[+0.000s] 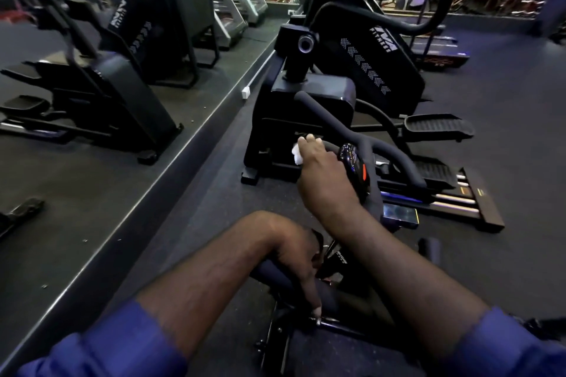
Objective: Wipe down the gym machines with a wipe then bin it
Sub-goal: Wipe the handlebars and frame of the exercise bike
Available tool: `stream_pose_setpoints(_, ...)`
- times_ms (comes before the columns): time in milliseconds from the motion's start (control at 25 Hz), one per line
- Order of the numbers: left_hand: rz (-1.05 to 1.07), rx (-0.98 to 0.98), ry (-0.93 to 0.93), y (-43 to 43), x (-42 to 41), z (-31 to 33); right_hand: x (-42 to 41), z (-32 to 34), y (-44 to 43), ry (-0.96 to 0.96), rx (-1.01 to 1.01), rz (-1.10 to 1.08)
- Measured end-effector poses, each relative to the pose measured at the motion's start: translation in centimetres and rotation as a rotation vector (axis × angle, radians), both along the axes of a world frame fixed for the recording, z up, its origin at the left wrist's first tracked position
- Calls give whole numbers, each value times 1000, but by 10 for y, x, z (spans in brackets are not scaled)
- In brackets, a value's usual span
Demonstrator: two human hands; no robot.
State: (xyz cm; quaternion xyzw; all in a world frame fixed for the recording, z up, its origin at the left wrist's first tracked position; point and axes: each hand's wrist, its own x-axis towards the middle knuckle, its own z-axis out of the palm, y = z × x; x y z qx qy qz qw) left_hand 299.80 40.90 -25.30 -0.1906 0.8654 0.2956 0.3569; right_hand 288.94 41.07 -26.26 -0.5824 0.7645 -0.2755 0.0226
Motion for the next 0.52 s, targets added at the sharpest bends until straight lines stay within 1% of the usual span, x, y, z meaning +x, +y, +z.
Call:
stream_pose_setpoints(40, 9, 25, -9, 0, 0, 2, 5, -3, 2, -8, 15, 8)
stream_pose_setpoints(80, 15, 28, -17, 0, 0, 2, 6, -7, 12, -17, -18, 40)
stream_pose_setpoints(200, 7, -43, 13, 0, 0, 2, -5, -15, 46, 26, -64, 149)
stream_pose_setpoints(240, 25, -72, 44, -1, 1, 2, -11, -12, 40, 26, -109, 136)
stream_pose_setpoints(320, 76, -104, 131, -2, 0, -1, -16, -7, 10, 4, -156, 40)
stream_pose_setpoints(360, 91, -118, 183, -3, 1, -2, -13, -8, -2, -10, -123, 36)
stream_pose_setpoints(440, 71, -171, 225, -7, 1, -4, -5, -16, -2, -70, -84, 57)
stream_pose_setpoints(480, 76, -192, 233, -8, 2, -4, -6, -21, 8, -128, -112, 67)
stream_pose_setpoints(520, 124, -181, 240, -10, 3, -5, -9, -23, 24, -168, -136, 75)
